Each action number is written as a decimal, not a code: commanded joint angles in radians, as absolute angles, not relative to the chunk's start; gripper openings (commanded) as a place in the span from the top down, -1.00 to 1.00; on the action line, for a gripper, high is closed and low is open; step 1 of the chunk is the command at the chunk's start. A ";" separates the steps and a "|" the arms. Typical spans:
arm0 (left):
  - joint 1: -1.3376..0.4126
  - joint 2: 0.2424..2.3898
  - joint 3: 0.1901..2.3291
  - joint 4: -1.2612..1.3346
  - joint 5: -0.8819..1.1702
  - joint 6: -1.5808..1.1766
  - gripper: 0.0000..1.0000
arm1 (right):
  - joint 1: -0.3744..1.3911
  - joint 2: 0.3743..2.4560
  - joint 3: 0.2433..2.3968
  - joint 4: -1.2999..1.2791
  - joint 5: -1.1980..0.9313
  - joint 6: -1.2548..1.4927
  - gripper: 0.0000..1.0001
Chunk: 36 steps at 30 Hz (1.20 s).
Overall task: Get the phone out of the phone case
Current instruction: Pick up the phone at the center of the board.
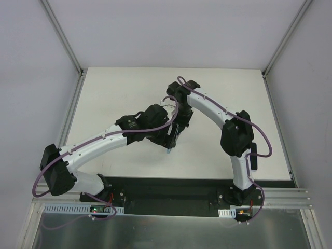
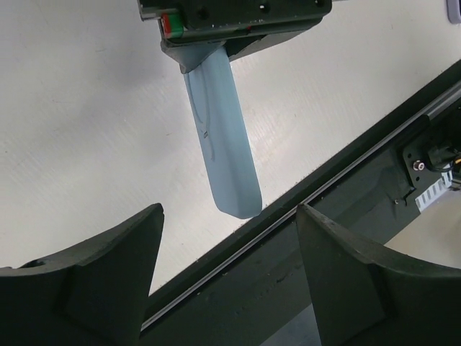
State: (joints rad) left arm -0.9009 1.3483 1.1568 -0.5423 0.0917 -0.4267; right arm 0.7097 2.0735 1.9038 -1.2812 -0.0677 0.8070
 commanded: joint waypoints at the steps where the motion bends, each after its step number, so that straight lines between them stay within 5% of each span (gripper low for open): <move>1: -0.923 1.362 1.166 -0.529 0.012 -0.396 -0.45 | 0.707 2.069 1.959 -1.462 -0.155 0.804 0.97; 7: -0.977 1.397 1.183 -0.529 -0.077 -0.379 -0.36 | 0.706 2.065 1.990 -1.462 -0.207 0.801 0.97; 18: -1.031 1.427 1.193 -0.538 -0.244 -0.376 0.18 | 0.707 2.056 1.976 -1.462 -0.207 0.795 0.97; 27: -1.031 1.402 1.198 -0.549 -0.331 -0.370 0.98 | 0.709 2.057 1.950 -1.460 -0.206 0.782 0.97; 36: -1.029 1.322 1.170 -0.548 -0.336 -0.399 1.00 | 0.707 2.037 1.936 -1.408 -0.203 0.692 0.97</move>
